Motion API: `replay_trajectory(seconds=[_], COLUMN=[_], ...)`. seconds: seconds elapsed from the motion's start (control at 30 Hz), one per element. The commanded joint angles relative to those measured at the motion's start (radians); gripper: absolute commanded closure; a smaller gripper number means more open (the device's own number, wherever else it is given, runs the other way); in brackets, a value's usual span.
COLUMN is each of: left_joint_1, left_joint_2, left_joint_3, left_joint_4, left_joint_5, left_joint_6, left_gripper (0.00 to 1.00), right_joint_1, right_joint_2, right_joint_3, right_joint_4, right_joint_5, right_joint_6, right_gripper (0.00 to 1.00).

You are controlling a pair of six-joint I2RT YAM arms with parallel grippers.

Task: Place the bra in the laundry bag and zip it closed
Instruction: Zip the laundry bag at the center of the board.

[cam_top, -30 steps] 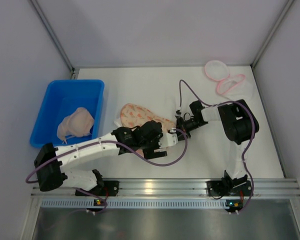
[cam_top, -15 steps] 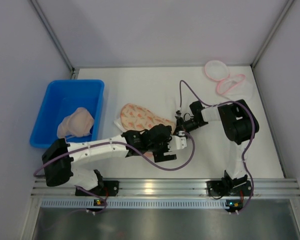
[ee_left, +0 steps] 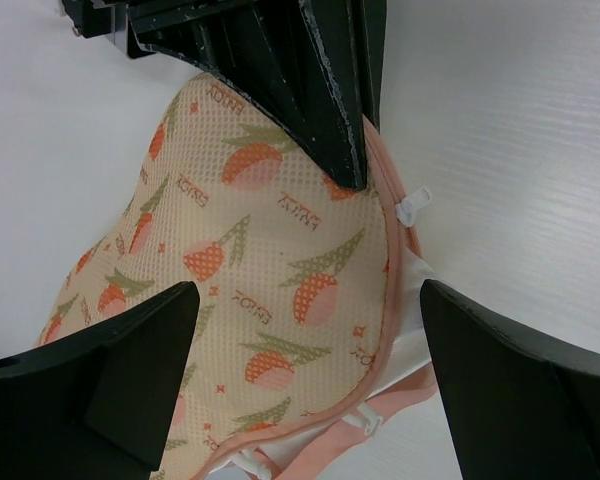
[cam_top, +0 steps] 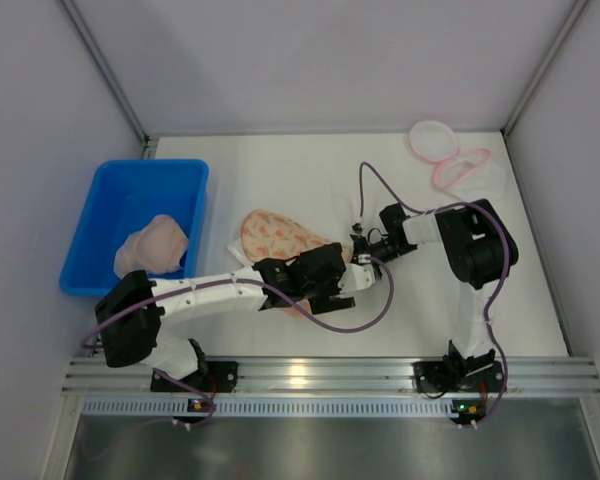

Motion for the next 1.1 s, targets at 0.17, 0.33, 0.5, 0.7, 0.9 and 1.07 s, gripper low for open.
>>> replay_trajectory(seconds=[0.17, 0.33, 0.5, 0.7, 0.9, 1.07], left_joint_1=[0.005, 0.003, 0.002, 0.002, 0.002, 0.003], left_joint_2=[-0.111, -0.121, -0.082, -0.047, 0.001, -0.002], left_joint_3=[-0.033, -0.041, -0.045, -0.047, -0.038, -0.061], left_joint_4=[0.04, 0.012, 0.007, 0.01, 0.03, 0.099], left_joint_5=[0.123, 0.194, 0.191, 0.127, 0.015, -0.091], left_joint_6=[0.042, 0.058, 0.074, 0.085, 0.081, 0.091], left_gripper=[0.04, 0.16, 0.13, 0.09, 0.1, 0.11], right_joint_1=[0.006, 0.006, 0.006, 0.005, 0.006, 0.012], right_joint_2=[-0.017, -0.018, -0.021, -0.017, -0.011, 0.006], right_joint_3=[0.012, 0.013, 0.018, 0.019, 0.019, 0.047], right_joint_4=[-0.011, -0.02, -0.031, -0.043, -0.064, -0.176], right_joint_5=[-0.045, -0.044, -0.05, -0.052, -0.058, -0.055], right_joint_6=[-0.033, -0.039, -0.046, -0.056, -0.079, -0.183], right_gripper=[1.0, 1.0, 1.0, 1.0, 1.0, 1.0])
